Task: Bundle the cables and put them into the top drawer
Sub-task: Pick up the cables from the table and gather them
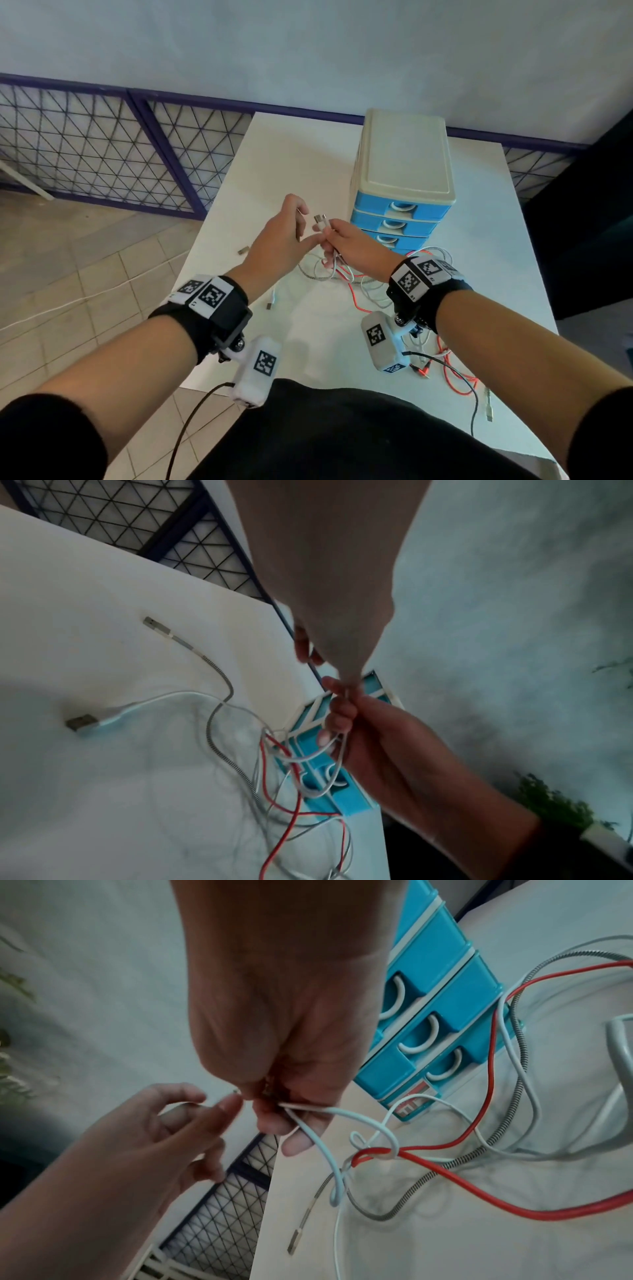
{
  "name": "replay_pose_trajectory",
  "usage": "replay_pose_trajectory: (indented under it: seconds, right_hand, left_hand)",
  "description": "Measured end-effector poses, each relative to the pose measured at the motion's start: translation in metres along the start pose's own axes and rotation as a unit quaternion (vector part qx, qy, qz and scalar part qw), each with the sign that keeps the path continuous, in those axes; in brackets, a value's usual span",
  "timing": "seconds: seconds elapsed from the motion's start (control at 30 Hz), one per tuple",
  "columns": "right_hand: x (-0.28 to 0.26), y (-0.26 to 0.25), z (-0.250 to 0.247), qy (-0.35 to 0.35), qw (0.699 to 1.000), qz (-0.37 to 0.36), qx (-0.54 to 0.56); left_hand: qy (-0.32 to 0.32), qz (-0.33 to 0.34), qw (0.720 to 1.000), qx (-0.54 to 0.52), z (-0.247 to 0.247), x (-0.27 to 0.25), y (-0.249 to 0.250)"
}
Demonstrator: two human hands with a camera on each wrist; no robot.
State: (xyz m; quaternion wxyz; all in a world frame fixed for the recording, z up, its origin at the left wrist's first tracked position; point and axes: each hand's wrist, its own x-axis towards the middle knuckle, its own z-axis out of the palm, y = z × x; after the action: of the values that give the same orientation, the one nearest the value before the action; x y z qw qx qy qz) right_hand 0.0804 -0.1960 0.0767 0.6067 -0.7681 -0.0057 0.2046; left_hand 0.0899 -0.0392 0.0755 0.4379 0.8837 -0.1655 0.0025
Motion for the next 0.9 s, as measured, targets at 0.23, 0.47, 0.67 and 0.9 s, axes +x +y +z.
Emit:
replay_pose_trajectory:
  seconds: [0.23, 0.47, 0.67, 0.9]
  right_hand:
    - [0.002, -0.005, -0.015, 0.004, 0.997, 0.051, 0.065]
    - [-0.002, -0.011, -0.017, -0.005, 0.998, 0.060, 0.027]
    - [-0.005, -0.014, -0.035, 0.005, 1.000, 0.025, -0.010]
    - [-0.001, -0.014, -0.050, 0.001, 0.999, -0.007, 0.048]
  left_hand:
    - [-0.303, 0.276, 0.884, 0.224, 0.025, -0.038, 0.011]
    - [-0.356, 0.269, 0.836, 0.321, 0.094, -0.032, 0.002]
    - [-0.398, 0.228, 0.852, 0.250, 0.077, -0.015, 0.018]
    - [-0.222, 0.016, 0.968, -0.114, 0.038, 0.002, 0.033]
